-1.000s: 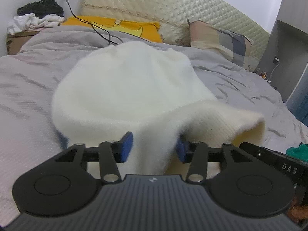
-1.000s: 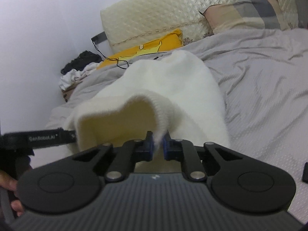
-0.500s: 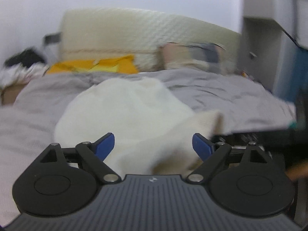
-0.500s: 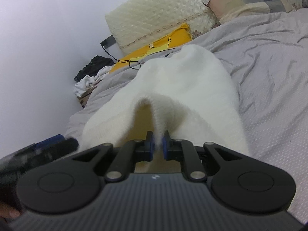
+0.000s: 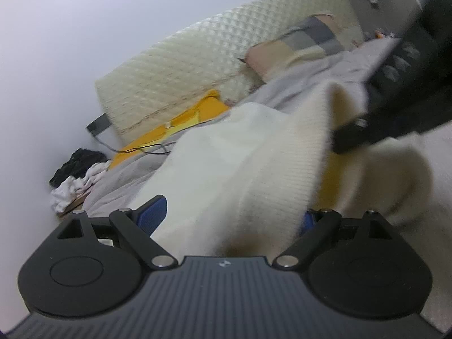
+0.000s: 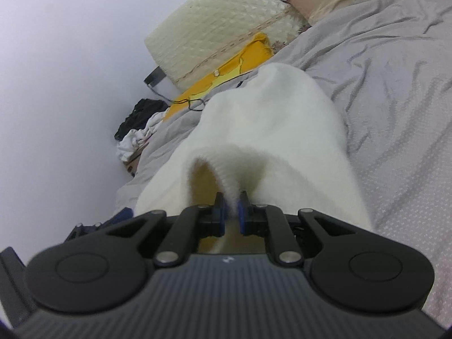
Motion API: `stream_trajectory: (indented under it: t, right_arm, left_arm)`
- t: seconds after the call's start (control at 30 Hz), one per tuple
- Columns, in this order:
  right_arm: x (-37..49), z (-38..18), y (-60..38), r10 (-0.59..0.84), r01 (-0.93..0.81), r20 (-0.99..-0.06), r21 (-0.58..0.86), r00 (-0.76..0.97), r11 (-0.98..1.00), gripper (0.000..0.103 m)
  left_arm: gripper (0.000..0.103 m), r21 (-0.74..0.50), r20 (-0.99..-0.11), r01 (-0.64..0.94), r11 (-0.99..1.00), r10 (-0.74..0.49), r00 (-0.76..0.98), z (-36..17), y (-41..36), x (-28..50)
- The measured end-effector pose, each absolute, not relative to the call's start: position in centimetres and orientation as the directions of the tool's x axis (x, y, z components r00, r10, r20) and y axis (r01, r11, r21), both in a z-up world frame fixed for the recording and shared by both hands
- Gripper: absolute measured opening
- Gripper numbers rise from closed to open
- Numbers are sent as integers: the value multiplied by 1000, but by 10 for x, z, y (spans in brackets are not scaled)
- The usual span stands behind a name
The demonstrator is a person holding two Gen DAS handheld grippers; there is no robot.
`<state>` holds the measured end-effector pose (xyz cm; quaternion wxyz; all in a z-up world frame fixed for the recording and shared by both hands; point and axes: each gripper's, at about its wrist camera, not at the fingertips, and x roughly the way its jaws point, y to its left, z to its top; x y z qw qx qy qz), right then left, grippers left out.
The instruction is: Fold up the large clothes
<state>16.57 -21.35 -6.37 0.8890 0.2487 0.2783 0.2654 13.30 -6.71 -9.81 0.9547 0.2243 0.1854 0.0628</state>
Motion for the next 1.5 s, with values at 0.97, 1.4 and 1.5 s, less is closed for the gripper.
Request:
stream_trajectory:
  t: [0.97,1.4,1.5]
  right_arm:
    - [146,-75,-147,206,-221,-343,-3,916,975,22]
    - [134,-62,-170,103,-94,-247,49,964,994,44]
    - [136,-65,-172,106,-92,-277,63,955,994,44]
  left_arm:
    - [94,198,-304,-322,926,370,878,-47,4,96]
    - [101,172,-528,-313,934,355,771,-86,22,130]
    - [102,168,-560,-316,934,354,749,-93,27,135]
